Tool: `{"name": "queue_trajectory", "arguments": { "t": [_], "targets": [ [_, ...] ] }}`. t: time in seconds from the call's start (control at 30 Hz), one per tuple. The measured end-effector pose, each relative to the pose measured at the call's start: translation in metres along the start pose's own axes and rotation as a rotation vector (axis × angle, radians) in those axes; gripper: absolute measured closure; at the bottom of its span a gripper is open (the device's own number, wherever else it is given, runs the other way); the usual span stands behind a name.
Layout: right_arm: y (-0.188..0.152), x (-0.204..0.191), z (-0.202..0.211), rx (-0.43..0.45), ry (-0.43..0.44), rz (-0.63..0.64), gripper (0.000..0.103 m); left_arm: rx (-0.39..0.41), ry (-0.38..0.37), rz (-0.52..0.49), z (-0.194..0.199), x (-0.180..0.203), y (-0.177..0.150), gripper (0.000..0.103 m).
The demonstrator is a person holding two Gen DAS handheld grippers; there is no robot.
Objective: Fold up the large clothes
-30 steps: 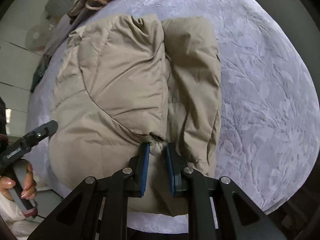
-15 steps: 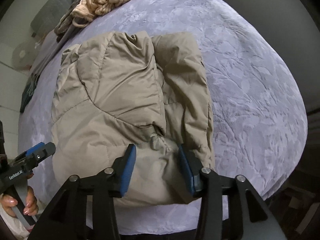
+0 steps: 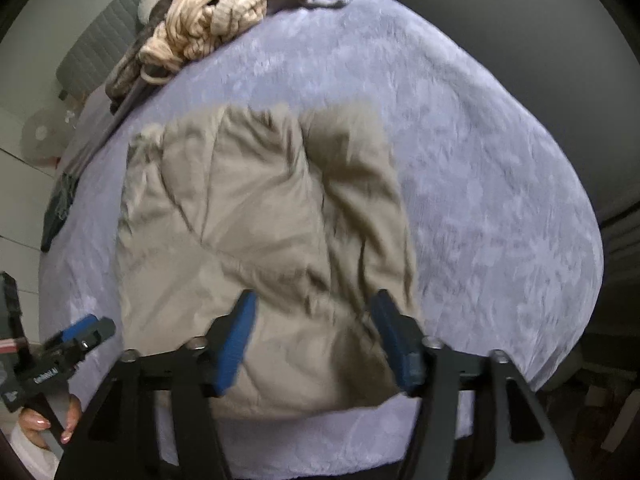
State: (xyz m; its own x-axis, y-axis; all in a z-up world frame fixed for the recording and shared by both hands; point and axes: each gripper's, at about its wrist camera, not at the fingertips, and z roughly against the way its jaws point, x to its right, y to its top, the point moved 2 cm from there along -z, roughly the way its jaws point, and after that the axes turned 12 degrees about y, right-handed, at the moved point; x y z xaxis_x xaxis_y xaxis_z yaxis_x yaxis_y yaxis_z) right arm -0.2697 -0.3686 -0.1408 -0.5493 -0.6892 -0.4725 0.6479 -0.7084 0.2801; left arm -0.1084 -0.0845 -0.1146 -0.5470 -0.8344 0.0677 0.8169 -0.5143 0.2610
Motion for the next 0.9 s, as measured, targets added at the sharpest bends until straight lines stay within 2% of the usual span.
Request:
{"name": "queue_trajectory", "arguments": {
  "t": [0.03, 0.17, 0.3, 0.47, 0.73, 0.8, 0.83, 0.87, 0.9],
  "targets": [
    [0.007, 0.003, 0.002, 0.011, 0.015, 0.004, 0.018, -0.002, 0.008, 0.01, -0.001, 0.001, 0.003, 0.001],
    [0.035, 0.023, -0.006, -0.027, 0.051, -0.002, 0.018, -0.017, -0.006, 0.073, -0.005, 0.006, 0.015, 0.001],
    [0.058, 0.049, -0.023, -0.071, 0.138, -0.056, 0.017, -0.026, -0.043, 0.107, -0.015, 0.007, 0.028, 0.001],
    [0.073, 0.082, -0.054, -0.125, 0.311, -0.152, 0.016, -0.063, -0.174, 0.149, -0.038, 0.002, 0.04, 0.001],
    [0.088, 0.122, -0.105, -0.186, 0.428, -0.258, 0.015, -0.116, -0.298, 0.229, -0.073, -0.006, 0.05, 0.001],
    [0.088, 0.128, -0.118, -0.199, 0.493, -0.298, 0.013, -0.133, -0.326, 0.251, -0.08, -0.008, 0.049, 0.001],
    [0.088, 0.129, -0.122, -0.202, 0.519, -0.311, 0.01, -0.143, -0.343, 0.259, -0.082, -0.008, 0.049, 0.001],
    [0.09, 0.129, -0.125, -0.205, 0.556, -0.324, 0.0, -0.151, -0.353, 0.267, -0.085, -0.008, 0.05, 0.001],
    [0.09, 0.127, -0.127, -0.2, 0.611, -0.339, 0.0, -0.153, -0.356, 0.272, -0.086, -0.008, 0.05, 0.001]
  ]
}}
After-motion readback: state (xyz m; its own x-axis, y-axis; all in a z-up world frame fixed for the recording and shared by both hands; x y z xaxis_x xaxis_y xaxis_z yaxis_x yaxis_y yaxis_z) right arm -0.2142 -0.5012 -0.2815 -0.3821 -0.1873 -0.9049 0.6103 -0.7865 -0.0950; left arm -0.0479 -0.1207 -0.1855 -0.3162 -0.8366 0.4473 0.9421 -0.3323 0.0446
